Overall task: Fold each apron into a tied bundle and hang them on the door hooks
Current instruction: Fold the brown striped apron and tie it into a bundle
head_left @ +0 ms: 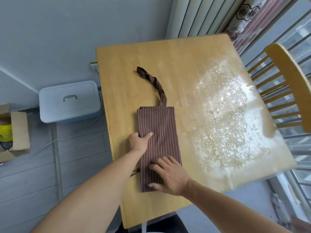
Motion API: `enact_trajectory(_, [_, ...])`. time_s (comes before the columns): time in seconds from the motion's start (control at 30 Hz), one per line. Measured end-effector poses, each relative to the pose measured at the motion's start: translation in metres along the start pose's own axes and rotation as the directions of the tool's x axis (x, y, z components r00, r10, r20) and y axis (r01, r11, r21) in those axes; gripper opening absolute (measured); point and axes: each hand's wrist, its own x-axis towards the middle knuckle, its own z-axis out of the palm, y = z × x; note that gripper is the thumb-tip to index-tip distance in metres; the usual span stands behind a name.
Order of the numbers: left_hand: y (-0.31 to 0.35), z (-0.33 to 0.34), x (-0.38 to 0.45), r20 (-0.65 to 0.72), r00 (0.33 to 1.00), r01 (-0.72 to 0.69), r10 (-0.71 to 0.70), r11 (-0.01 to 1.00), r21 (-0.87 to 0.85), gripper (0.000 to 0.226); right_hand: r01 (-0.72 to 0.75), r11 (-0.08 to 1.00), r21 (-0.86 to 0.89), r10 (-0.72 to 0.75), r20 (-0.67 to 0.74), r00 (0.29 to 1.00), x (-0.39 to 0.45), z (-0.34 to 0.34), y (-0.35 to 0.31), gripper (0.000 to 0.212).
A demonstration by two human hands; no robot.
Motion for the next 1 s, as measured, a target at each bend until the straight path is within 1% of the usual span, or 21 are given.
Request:
enact_trajectory(0.03, [-0.005, -0.008, -0.002, -0.009, 0.998, -0.069, 0.069, 0.997, -0.023, 0.037, 0.028, 0.999, -0.047, -0.024, 0.071, 0.997, -0.008, 0.005, -0.005, 0.068])
enact_trajectory(0.1, [-0.026, -0.026, -0.005, -0.017, 0.990, -0.137, 0.137, 0.990, -0.015, 0.029, 0.011, 0.993, -0.118, 0.008, 0.154, 0.988, -0.017, 0.016, -0.013, 0.080])
enact_trajectory(0.17, [-0.051, -0.044, -0.013, 0.069, 0.984, -0.172, 0.165, 0.977, 0.123, 0.023, -0.045, 0.990, -0.134, 0.070, 0.184, 0.981, -0.019, 0.020, -0.022, 0.084])
enact_trajectory(0.23, [-0.071, -0.059, -0.029, 0.154, 0.943, -0.331, 0.296, 0.892, 0.308, 0.021, -0.073, 0.983, -0.170, 0.109, 0.215, 0.971, -0.019, 0.019, -0.030, 0.087])
enact_trajectory(0.27, [-0.080, -0.062, -0.035, 0.168, 0.893, -0.449, 0.417, 0.817, 0.362, 0.027, -0.077, 0.978, -0.196, 0.121, 0.225, 0.967, -0.019, 0.019, -0.032, 0.089])
enact_trajectory(0.3, [-0.086, -0.062, -0.042, 0.198, 0.822, -0.565, 0.534, 0.724, 0.395, 0.038, -0.082, 0.977, -0.197, 0.126, 0.218, 0.968, -0.019, 0.017, -0.032, 0.088])
enact_trajectory(0.33, [-0.089, -0.063, -0.051, 0.265, 0.752, -0.656, 0.604, 0.641, 0.400, 0.047, -0.088, 0.981, -0.172, 0.124, 0.208, 0.970, -0.020, 0.015, -0.033, 0.086])
enact_trajectory(0.37, [-0.089, -0.062, -0.058, 0.363, 0.695, -0.719, 0.621, 0.576, 0.390, 0.055, -0.098, 0.989, -0.114, 0.119, 0.193, 0.974, -0.020, 0.011, -0.033, 0.082])
enact_trajectory(0.43, [-0.090, -0.060, -0.067, 0.604, 0.593, -0.804, 0.533, 0.442, 0.399, 0.071, -0.195, 0.979, 0.065, 0.182, 0.160, 0.970, -0.020, -0.001, -0.030, 0.069])
enact_trajectory(0.47, [-0.090, -0.060, -0.070, 0.690, 0.558, -0.827, 0.462, 0.384, 0.412, 0.082, -0.261, 0.956, 0.134, 0.248, 0.108, 0.963, -0.020, -0.008, -0.027, 0.059])
enact_trajectory(0.5, [-0.090, -0.061, -0.073, 0.729, 0.543, -0.837, 0.418, 0.346, 0.424, 0.095, -0.309, 0.939, 0.151, 0.308, 0.029, 0.951, -0.022, -0.018, -0.025, 0.046])
enact_trajectory(0.53, [-0.091, -0.062, -0.074, 0.734, 0.551, -0.830, 0.398, 0.349, 0.434, 0.099, -0.346, 0.927, 0.144, 0.354, -0.039, 0.934, -0.024, -0.026, -0.024, 0.033])
enact_trajectory(0.57, [-0.091, -0.062, -0.075, 0.709, 0.587, -0.803, 0.391, 0.393, 0.448, 0.092, -0.377, 0.911, 0.166, 0.392, -0.069, 0.917, -0.025, -0.034, -0.023, 0.023])
enact_trajectory(0.6, [-0.088, -0.063, -0.078, 0.663, 0.639, -0.755, 0.390, 0.483, 0.443, 0.076, -0.398, 0.890, 0.224, 0.420, -0.062, 0.905, -0.027, -0.042, -0.023, 0.019])
enact_trajectory(0.67, [-0.081, -0.062, -0.081, 0.551, 0.764, -0.590, 0.334, 0.706, 0.390, 0.050, -0.430, 0.819, 0.380, 0.454, 0.028, 0.891, -0.031, -0.054, -0.021, 0.026])
enact_trajectory(0.73, [-0.076, -0.059, -0.076, 0.490, 0.838, -0.433, 0.241, 0.840, 0.327, 0.047, -0.451, 0.692, 0.564, 0.467, 0.126, 0.875, -0.032, -0.067, -0.014, 0.035])
enact_trajectory(0.8, [-0.075, -0.060, -0.062, 0.520, 0.840, -0.337, 0.155, 0.900, 0.277, 0.048, -0.447, 0.485, 0.752, 0.480, 0.198, 0.854, -0.034, -0.072, -0.001, 0.034])
enact_trajectory(0.83, [-0.074, -0.063, -0.054, 0.535, 0.832, -0.316, 0.148, 0.918, 0.239, 0.047, -0.439, 0.408, 0.800, 0.489, 0.215, 0.846, -0.032, -0.069, 0.008, 0.032])
enact_trajectory(0.9, [-0.073, -0.067, -0.043, 0.506, 0.850, -0.270, 0.145, 0.945, 0.182, 0.050, -0.459, 0.366, 0.810, 0.525, 0.228, 0.820, -0.029, -0.063, 0.016, 0.027])
enact_trajectory(0.97, [-0.068, -0.064, -0.034, 0.445, 0.882, -0.262, 0.153, 0.946, 0.193, 0.051, -0.468, 0.380, 0.798, 0.530, 0.226, 0.817, -0.022, -0.055, 0.018, 0.023])
enact_trajectory(1.0, [-0.063, -0.060, -0.030, 0.420, 0.893, -0.268, 0.160, 0.940, 0.210, 0.051, -0.464, 0.391, 0.795, 0.517, 0.228, 0.825, -0.016, -0.052, 0.021, 0.028])
